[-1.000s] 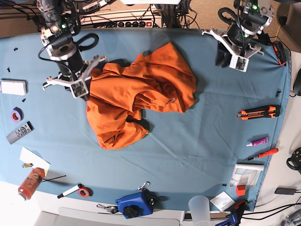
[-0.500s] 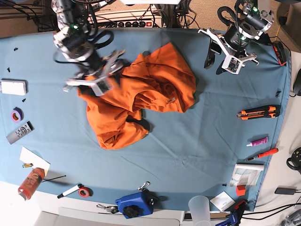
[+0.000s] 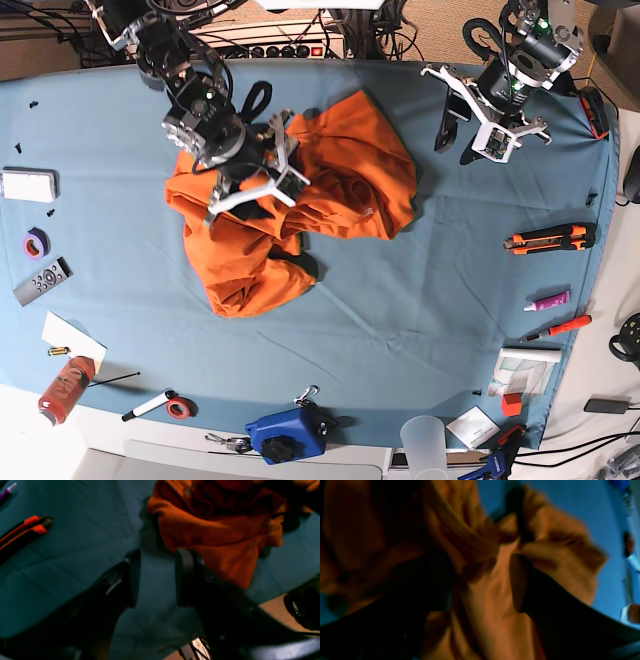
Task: Layout the t-shirt on the table in an organized manner, then fold the t-shirt properly
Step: 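Move the right gripper down onto the crumpled orange t-shirt and grasp it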
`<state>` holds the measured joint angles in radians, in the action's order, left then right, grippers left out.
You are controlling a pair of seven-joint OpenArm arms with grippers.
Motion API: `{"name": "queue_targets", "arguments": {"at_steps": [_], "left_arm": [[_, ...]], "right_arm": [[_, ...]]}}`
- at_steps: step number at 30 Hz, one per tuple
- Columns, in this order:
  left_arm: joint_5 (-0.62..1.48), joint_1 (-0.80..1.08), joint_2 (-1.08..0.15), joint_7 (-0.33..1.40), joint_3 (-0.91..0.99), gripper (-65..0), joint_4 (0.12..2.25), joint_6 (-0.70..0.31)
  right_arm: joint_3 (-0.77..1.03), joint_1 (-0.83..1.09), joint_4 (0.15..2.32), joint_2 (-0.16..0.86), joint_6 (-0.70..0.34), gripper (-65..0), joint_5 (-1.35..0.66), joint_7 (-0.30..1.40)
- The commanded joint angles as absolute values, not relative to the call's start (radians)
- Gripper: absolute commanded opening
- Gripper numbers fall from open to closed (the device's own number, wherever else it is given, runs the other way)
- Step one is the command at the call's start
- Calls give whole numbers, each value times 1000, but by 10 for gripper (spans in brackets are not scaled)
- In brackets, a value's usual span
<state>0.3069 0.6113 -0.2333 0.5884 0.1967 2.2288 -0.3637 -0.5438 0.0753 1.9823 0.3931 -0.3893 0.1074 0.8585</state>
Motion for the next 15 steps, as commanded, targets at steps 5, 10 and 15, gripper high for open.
{"name": "queue_targets", "arguments": {"at_steps": [5,10,15], "left_arm": [[318,614,-237,559,199,-409,2245,-364],[318,614,-234,559,199,-409,2245,-364],[318,614,-233,559,199,-409,2245,-364]], "right_arm": [[-540,24,2000,398,-384,-299,111,826],[-540,17,1992,398,-385,-299,69,823],[-540,-24,1906,394,-384,-299,72,814]]}}
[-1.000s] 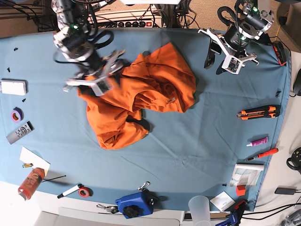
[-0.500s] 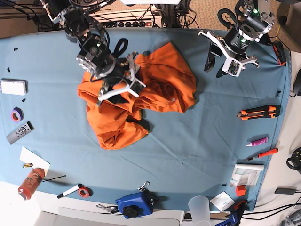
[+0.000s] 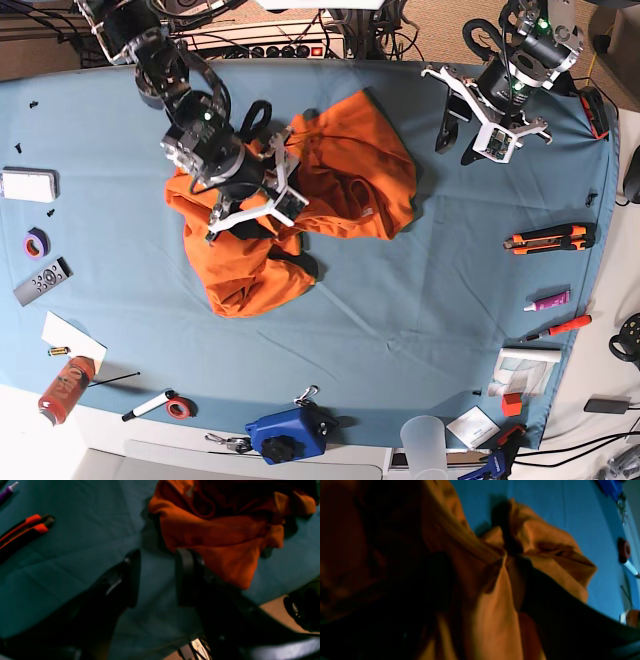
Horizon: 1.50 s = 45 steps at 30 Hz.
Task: Layout the t-shirt on the table in an organized manner, then fold the t-shirt properly
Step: 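Move the right gripper down onto the crumpled orange t-shirt and grasp it, then lift the t-shirt with the right gripper and drag it toward the right arm's side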
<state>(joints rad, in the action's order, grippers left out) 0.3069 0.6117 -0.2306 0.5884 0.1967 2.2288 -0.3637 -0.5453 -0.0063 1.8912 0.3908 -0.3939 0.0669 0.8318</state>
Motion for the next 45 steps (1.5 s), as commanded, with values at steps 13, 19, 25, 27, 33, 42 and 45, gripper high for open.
{"name": "queue_targets", "arguments": {"at_steps": [13,19,25,27,33,42,45], "left_arm": [[318,612,-233,556,199,-409,2245,-364],[318,612,-233,556,199,-409,2245,-364],[356,609,-233,546,195,-408,2243,-436],[355,593,-233,528,170,-398,2234,-472],[269,477,-233,496,-5,-349,2180,-439],[132,332,-233,497,-241,-349,2177,-350],[130,307,-233,496,-292,-349,2177,-337]], "right_arm": [[-540,-160,1739,333,-314,-650,69,797],[-519,-254,1741,327,-203,-650,127,796],[-371,-376,1739,326,-189,-650,41,785],[-319,-385,1739,321,-193,-650,-12,785],[-278,-357,1737,310,-235,-650,0,812],[32,-257,1737,310,-186,-650,-24,838],[192,-210,1737,310,-186,-650,-84,839]]}}
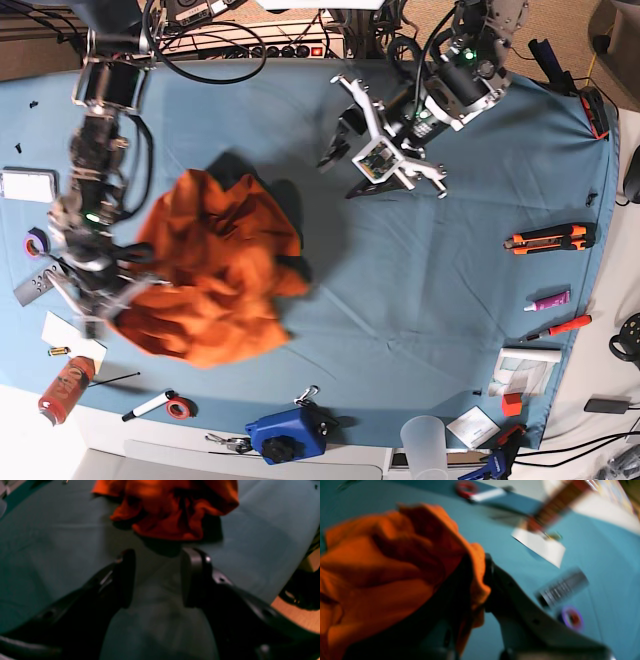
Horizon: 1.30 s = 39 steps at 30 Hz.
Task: Layout the t-shirt on the table in an organized manner, then fold the t-shirt properly
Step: 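Lift the t-shirt with the right gripper and drag it toward the right arm's side, then reach the left gripper to the t-shirt edge and grasp it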
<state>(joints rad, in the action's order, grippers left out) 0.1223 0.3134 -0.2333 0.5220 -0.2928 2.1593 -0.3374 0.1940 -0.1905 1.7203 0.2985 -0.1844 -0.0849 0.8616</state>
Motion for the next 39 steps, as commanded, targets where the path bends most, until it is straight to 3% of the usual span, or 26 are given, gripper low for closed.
{"name": "queue_targets", "arguments": {"at_steps": [1,10,13,15,26,32,39], "left_arm": [[130,298,-233,496,-308,-349,2175,-333],[131,185,-211,492,-384,-349,2042,-333],[134,157,-177,488,-384,-349,1956,-337],[134,133,-153,482,-384,-349,1897,-350],[135,-85,1,511,-384,-349,1544,-352],[271,-206,52,640,-383,-349,1371,-159],[366,-235,56,700,-383,-349,1365,-102]], "right_arm": [[239,-192,1737,310,-187,-650,-98,838],[420,-41,1737,310,-199,-648,-142,876],[419,-7,1737,310,-220,-466,-144,935],[419,1,1737,310,-220,-415,-146,970],[542,0,1821,311,-220,-415,-192,932],[649,0,1821,310,-282,-416,-194,936],[702,1,1821,310,-317,-416,-194,948]]}}
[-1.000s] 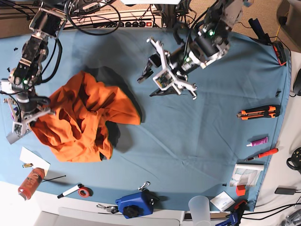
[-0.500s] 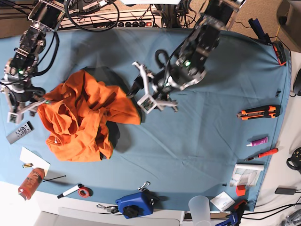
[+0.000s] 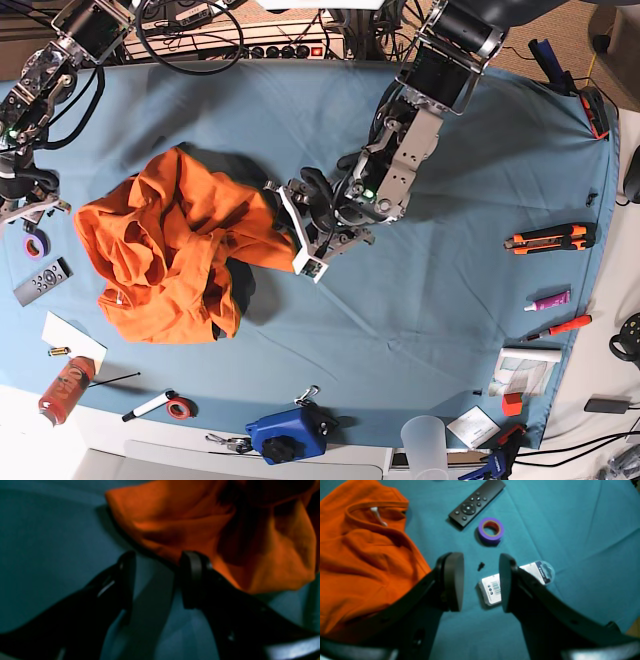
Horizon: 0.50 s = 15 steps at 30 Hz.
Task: Layout the t-shirt on the table in an organized manner, then fold the t-shirt properly
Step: 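Reach the left gripper to the t-shirt edge and grasp it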
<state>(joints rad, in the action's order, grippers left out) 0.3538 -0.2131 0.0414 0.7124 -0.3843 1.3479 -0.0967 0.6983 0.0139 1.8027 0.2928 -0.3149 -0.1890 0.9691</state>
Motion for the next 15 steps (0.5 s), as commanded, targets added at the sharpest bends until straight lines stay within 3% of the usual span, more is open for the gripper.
{"name": "queue_targets", "arguments": {"at_steps": [1,11,15], "left_arm": [[388,-235,56,699,-383,-349,1365,-102],[354,-234,122,679,-384,-349,1340,-98],[251,-236,130,672,-383,-349,1315,-11]], "right_arm": [[702,1,1821,310,-317,-416,-195,948],[702,0,1821,310,-318,-416,-195,968],[702,1,1821,310,-319,-416,-194,979]]}}
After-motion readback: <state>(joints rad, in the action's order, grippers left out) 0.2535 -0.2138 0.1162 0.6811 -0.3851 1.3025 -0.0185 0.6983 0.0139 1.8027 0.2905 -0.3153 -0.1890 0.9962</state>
